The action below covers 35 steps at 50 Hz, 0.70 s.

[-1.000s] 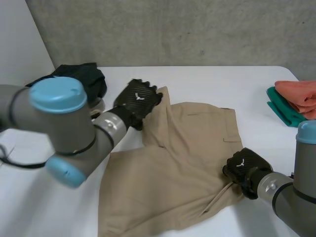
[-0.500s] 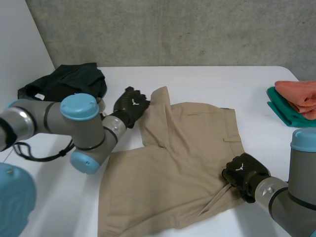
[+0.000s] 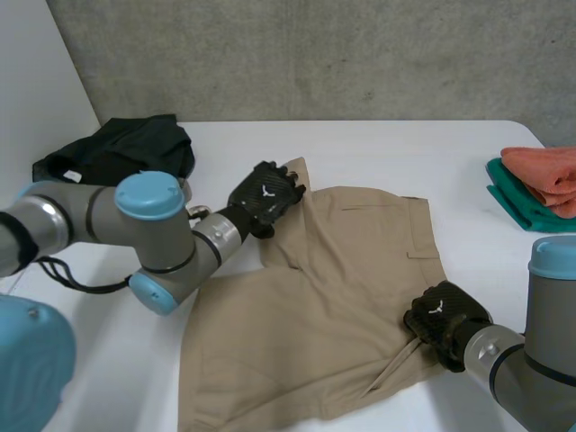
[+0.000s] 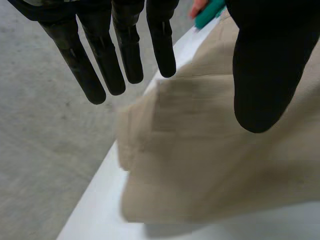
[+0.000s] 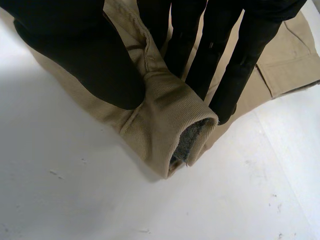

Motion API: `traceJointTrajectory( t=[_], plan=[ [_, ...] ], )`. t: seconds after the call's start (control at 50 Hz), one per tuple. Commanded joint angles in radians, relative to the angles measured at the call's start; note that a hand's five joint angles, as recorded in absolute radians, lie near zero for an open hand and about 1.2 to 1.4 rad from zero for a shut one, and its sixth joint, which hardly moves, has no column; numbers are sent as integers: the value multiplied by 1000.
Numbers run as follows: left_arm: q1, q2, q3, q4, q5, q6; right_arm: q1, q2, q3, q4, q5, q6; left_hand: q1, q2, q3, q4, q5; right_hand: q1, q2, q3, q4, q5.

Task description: Fold the laundry.

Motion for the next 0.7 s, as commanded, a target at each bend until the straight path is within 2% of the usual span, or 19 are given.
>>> traceJointTrajectory(
  t=[0.02,0.04,0.06,0.12,0.14,0.16,0.22,0.34,0.44,0.48,0.5,0.6,0.64,0.7],
  plan=[
    [1,-110,93,-20,1,3,-5,0,2,-3,1,1,425,421,419,423,422,273,225,199,196,207],
    [3,-115,95,-22,-2,3,-5,0,2,-6,1,-1,565,562,560,564,562,273,225,199,196,207],
    [4,-110,94,-20,-18,3,-5,0,1,-8,1,-1,872,868,866,870,869,273,225,199,196,207],
    [4,-92,78,-13,-93,6,-5,0,1,-11,1,1,875,871,869,873,872,273,225,199,196,207],
    [7,-74,60,-11,-166,12,-5,0,1,-11,1,-1,875,871,869,873,872,273,225,199,196,207],
    [9,-60,49,-11,-198,20,-5,0,1,-11,1,-1,875,871,869,873,872,273,225,199,196,207],
    [10,-5,-21,-20,-271,61,-5,0,2,-11,1,-1,875,871,869,873,872,273,225,199,196,207],
    [27,86,-198,-16,-289,120,-5,-1,2,-11,1,-1,875,871,869,873,872,273,225,199,196,207],
    [24,115,-247,0,-271,106,-4,-1,2,-9,1,-1,849,845,843,847,846,273,225,199,196,207],
    [24,118,-233,13,-266,101,-4,-1,1,-11,1,-1,226,222,221,224,223,273,225,199,196,207],
    [23,118,-223,20,-263,98,-4,-1,2,-11,1,1,31,28,26,30,29,273,225,199,196,207],
    [13,102,-131,29,-162,63,0,0,5,-11,1,1,-15,-18,-20,-16,-17,273,225,199,196,207],
    [7,42,-59,29,-34,40,-2,0,10,-11,1,1,0,-4,-5,-2,-3,273,225,199,196,207],
    [-4,-21,6,14,-7,40,-5,0,10,-11,1,1,29,26,24,28,26,273,225,199,196,207]
  ],
)
